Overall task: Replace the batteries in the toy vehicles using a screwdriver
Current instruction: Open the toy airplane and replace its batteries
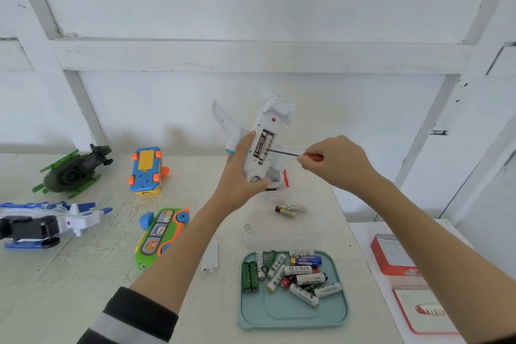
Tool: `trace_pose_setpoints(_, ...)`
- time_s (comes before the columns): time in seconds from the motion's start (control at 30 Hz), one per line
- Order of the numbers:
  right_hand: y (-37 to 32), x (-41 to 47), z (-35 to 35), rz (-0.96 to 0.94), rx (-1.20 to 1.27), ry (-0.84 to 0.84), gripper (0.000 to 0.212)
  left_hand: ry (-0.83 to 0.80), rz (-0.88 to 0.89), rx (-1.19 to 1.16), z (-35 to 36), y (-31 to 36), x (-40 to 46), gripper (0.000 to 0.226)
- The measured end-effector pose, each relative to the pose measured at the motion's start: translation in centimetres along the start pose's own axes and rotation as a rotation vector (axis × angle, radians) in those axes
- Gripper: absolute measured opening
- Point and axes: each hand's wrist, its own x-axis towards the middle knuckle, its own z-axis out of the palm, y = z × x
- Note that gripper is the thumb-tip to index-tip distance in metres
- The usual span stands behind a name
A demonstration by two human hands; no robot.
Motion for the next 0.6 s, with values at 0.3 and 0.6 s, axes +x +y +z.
trace_pose_setpoints(0.3, -0.6, 0.0, 1.4, -0.012, 0.019, -0.038, 0.045, 0.073, -0.002, -0.112, 0.4, 0.4, 0.1, 0.093)
trace_pose_setpoints(0.6, -1.8, -0.3, 2.9, -0.045, -0.096, 0.088, 0.039, 0.148, -0.014, -0.187, 1.2, 1.5, -0.4, 0.09)
